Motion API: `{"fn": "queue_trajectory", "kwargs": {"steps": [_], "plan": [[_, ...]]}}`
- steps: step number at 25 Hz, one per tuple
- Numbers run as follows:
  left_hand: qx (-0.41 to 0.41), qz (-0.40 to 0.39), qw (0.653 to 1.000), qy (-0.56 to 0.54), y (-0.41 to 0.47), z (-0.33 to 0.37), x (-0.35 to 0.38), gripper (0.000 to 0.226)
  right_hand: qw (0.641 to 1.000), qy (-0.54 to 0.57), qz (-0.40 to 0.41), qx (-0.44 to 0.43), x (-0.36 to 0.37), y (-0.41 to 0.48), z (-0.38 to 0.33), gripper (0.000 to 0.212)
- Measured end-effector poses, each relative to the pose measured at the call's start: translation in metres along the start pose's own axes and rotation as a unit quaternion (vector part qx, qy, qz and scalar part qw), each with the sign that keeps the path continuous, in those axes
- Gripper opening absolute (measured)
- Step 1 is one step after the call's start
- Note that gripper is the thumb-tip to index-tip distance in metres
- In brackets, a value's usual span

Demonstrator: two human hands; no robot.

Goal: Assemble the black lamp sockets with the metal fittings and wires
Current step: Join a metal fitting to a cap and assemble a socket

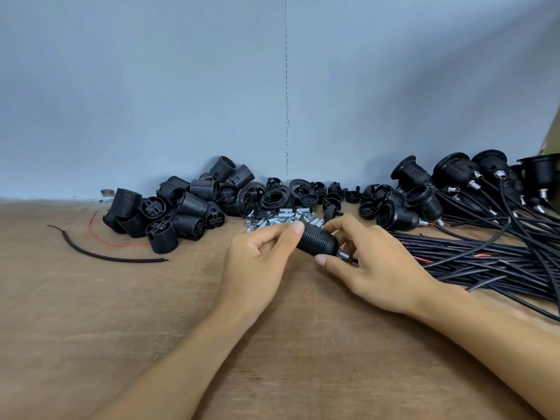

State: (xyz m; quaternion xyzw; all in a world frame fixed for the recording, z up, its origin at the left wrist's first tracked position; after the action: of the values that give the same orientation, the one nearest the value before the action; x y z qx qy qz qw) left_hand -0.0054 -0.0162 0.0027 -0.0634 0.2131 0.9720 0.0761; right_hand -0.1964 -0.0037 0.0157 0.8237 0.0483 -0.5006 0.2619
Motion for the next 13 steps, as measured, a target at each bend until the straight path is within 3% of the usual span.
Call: {"fn": "queue_trajectory", "kwargs": {"steps": [3, 7, 9, 13], "plan": [[-0.032, 0.034, 0.998, -0.043, 0.002, 0.0, -0.004, 0.006, 1.0, -0.01, 0.009, -0.023, 0.001, -0.002, 0.0, 0.044], [-0.119, -0.006, 0.993, -0.025, 0.002, -0.007, -0.007, 0.051, 0.999, 0.027, 0.041, 0.01, -0.009, 0.0, 0.007, 0.042], [-0.13, -0.01, 0.991, 0.0, 0.002, -0.007, -0.005, 0.057, 0.999, 0.017, 0.033, 0.001, -0.011, 0.002, 0.006, 0.041], [-0.115, -0.018, 0.991, -0.061, 0.002, -0.002, -0.001, 0.056, 0.998, -0.056, 0.001, -0.034, 0.0, 0.0, 0.001, 0.04]]}}
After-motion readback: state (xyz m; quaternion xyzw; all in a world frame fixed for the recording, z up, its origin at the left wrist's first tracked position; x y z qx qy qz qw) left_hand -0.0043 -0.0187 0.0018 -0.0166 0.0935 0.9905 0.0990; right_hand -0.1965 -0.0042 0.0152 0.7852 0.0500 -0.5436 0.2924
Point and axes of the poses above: each hand's wrist, its own y-axis towards the middle knuckle, its own x-axis out of the palm, z = x × y, the point moved 3 cm from there along y, towards the middle knuckle, and after that the axes turned 8 degrees about -z, right-handed, at the moved point
